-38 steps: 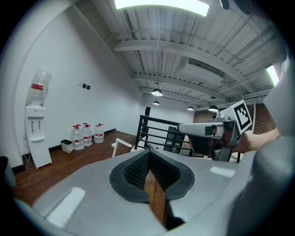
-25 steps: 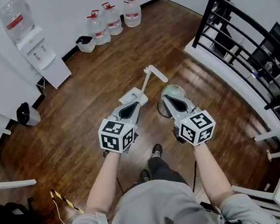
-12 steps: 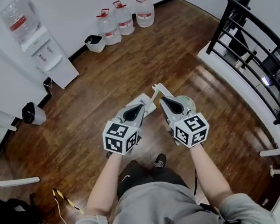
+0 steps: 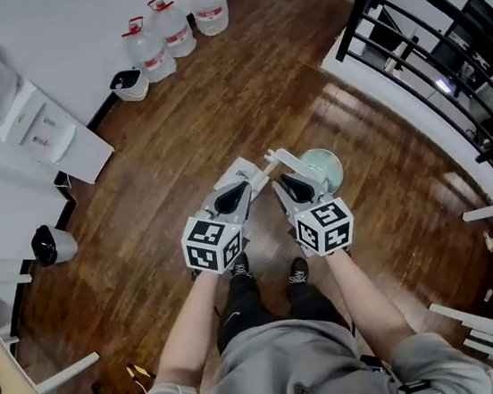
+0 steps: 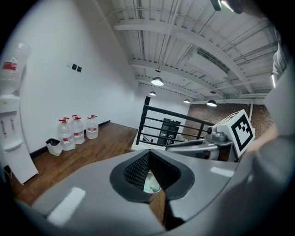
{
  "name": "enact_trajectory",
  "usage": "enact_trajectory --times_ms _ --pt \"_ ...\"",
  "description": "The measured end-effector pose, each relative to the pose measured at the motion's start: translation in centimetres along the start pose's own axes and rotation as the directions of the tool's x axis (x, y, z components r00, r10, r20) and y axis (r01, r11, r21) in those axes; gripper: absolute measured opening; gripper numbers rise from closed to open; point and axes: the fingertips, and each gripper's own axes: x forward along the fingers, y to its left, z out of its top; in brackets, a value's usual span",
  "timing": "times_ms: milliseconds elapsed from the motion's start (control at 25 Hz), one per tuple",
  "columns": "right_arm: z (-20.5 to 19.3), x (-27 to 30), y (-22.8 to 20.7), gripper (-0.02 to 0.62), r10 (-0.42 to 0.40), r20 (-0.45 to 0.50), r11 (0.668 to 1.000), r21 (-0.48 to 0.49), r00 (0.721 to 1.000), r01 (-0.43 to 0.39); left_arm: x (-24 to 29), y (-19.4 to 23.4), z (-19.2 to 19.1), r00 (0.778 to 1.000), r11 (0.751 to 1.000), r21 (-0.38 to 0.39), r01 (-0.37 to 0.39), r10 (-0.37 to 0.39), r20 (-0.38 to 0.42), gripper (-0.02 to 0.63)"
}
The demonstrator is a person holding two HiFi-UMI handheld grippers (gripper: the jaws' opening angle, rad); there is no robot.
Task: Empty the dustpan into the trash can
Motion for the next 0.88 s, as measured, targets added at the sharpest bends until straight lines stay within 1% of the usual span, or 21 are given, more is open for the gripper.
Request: enact_trajectory --times_ms 120,200,320,400,440,560,640,880 --pt "-1.9 2.3 -1.6 0.092 -0.092 -0.042 0.993 0.069 0.995 0.095 1.4 1.5 -0.9 0.997 0.998 0.012 0.063 -0.063 -0.04 0.006" --pt "-2.8 3.8 -2.9 0.117 -0.159 -0.055 0.979 0.123 0.986 0.165 2.2 2.4 -1.6 0.993 0.995 0.012 0.099 -0.098 -0.069 0.006" --pt "-4.5 5.9 -5.1 0.137 -0.263 -0.077 0.942 0.197 0.962 0.273 3.1 3.9 -2.9 0.985 0.991 0.002 0.133 -0.132 -0.108 0.006" --pt "-5.8 6.9 -6.4 0.158 -0.322 -0.098 0.914 0.228 0.942 0.336 3.6 4.9 -3.7 0.981 0.989 -0.003 0.145 -0.144 -0.13 0.006" --pt "-6.3 7.3 -7.1 0.182 -0.347 -0.107 0.901 0.24 0.932 0.362 3.9 5.3 -3.9 0.98 0.989 -0.005 0.147 -0.147 -0.137 0.006" --pt "-6.9 8.5 -8.7 0.26 -0.405 -0.114 0.867 0.267 0.907 0.421 4.7 6.4 -4.0 0.977 0.988 -0.012 0.155 -0.155 -0.143 0.006" --pt "-6.8 9.5 -9.6 0.282 -0.433 -0.113 0.852 0.272 0.894 0.447 5.1 7.0 -4.1 0.976 0.987 -0.019 0.16 -0.162 -0.147 0.006" --pt "-6.1 12.1 -12.3 0.29 -0.506 -0.104 0.808 0.289 0.856 0.513 5.1 7.7 -5.0 0.969 0.983 -0.053 0.176 -0.182 -0.167 0.006"
